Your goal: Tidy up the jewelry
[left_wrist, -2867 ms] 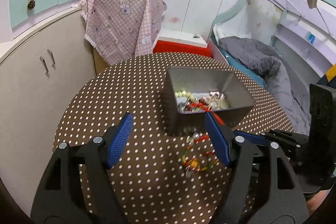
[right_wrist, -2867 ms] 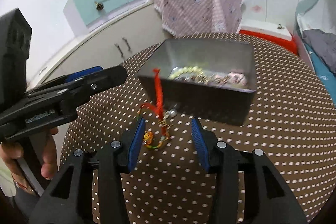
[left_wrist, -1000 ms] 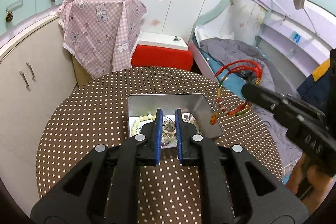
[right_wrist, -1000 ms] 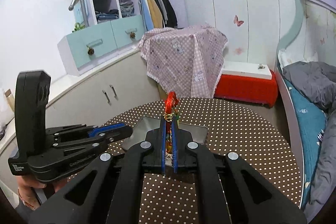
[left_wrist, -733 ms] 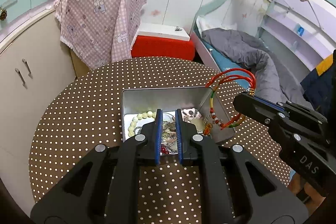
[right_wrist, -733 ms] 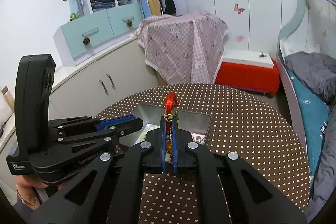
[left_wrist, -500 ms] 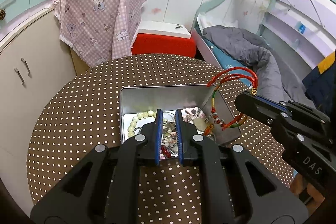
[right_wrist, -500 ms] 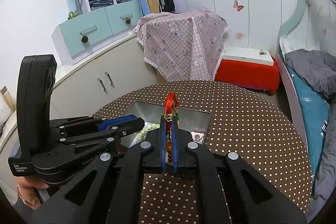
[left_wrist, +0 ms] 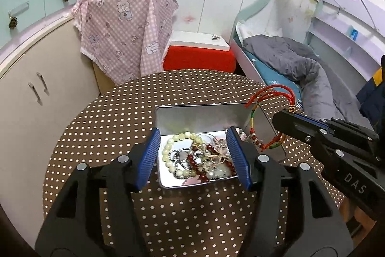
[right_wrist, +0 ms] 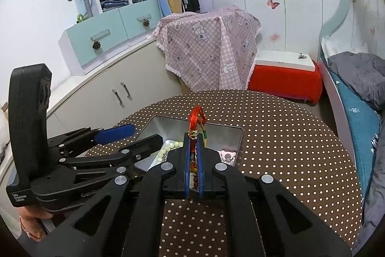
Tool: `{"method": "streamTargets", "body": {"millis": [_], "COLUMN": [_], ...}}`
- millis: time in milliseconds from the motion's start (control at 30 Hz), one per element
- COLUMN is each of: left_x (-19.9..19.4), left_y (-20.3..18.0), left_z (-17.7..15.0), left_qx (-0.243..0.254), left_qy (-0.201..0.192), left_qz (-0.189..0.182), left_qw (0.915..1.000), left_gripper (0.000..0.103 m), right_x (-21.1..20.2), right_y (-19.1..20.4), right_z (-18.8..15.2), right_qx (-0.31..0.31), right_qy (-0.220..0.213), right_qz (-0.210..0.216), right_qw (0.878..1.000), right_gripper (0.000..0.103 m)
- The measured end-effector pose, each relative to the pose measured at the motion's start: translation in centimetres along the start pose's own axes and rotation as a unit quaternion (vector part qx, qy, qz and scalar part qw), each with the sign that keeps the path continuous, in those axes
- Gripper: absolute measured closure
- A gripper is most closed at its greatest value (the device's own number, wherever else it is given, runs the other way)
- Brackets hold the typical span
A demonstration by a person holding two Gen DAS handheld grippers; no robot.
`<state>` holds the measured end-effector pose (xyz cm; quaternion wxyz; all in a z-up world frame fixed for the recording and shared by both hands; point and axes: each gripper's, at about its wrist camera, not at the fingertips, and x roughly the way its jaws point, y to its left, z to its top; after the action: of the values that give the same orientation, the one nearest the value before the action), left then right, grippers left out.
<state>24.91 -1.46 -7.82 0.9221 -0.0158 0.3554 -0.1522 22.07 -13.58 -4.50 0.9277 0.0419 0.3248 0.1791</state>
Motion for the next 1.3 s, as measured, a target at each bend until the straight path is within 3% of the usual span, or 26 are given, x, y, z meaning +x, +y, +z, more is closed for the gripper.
{"method": "streamTargets", "body": {"millis": [233,333,400,567,700,833,900,1067,1300], "left_x": [-1.3,-1.9,-2.3,-4.6,-7.4,-11.0,-12.4,-16.4,-20.7], "left_y": [0.5,0.7,0.6,0.3,-0.3,-1.2,-1.5,-3.0,-4.1], "left_z": [-0.4,-0.5,-0.5,-0.9,-1.5,-2.5,-2.9,-4.4,-6.3], "left_qx": [0.001,-0.001,-0.001,0.003,0.009,0.020,0.021,0.027,0.028], "left_qy": [-0.010,-0.015,-0.019,-0.042,-0.069,-0.106,-0.119,-0.157,-0.206], "left_qz": [0.018,0.023,0.027,0.052,0.072,0.091,0.086,0.088,0.080], "left_qw": [0.9998,0.9996,0.9994,0.9978,0.9950,0.9899,0.9890,0.9833,0.9749], "left_gripper": [0.037,0.033,0.030,0.027,0.022,0.015,0.015,0.012,0.008], "right_x": [-0.3,-0.9,-1.6,-3.5,-6.1,-9.5,-11.2,-15.1,-18.7], "right_y": [0.5,0.5,0.7,1.4,2.2,3.4,4.2,5.9,7.5], "right_z": [0.2,0.3,0.5,0.6,0.3,-0.8,-1.6,-3.9,-6.2], "right_qx": [0.003,0.004,0.003,-0.002,-0.011,-0.026,-0.034,-0.046,-0.058], "right_qy": [-0.006,-0.016,-0.028,-0.048,-0.072,-0.104,-0.120,-0.165,-0.216], "right_qz": [0.002,0.002,-0.001,-0.005,-0.009,-0.029,-0.046,-0.077,-0.122], "right_qw": [1.000,1.000,1.000,0.999,0.997,0.994,0.991,0.982,0.967], "right_gripper": [0.095,0.085,0.065,0.064,0.054,0.044,0.032,0.015,0.009]}}
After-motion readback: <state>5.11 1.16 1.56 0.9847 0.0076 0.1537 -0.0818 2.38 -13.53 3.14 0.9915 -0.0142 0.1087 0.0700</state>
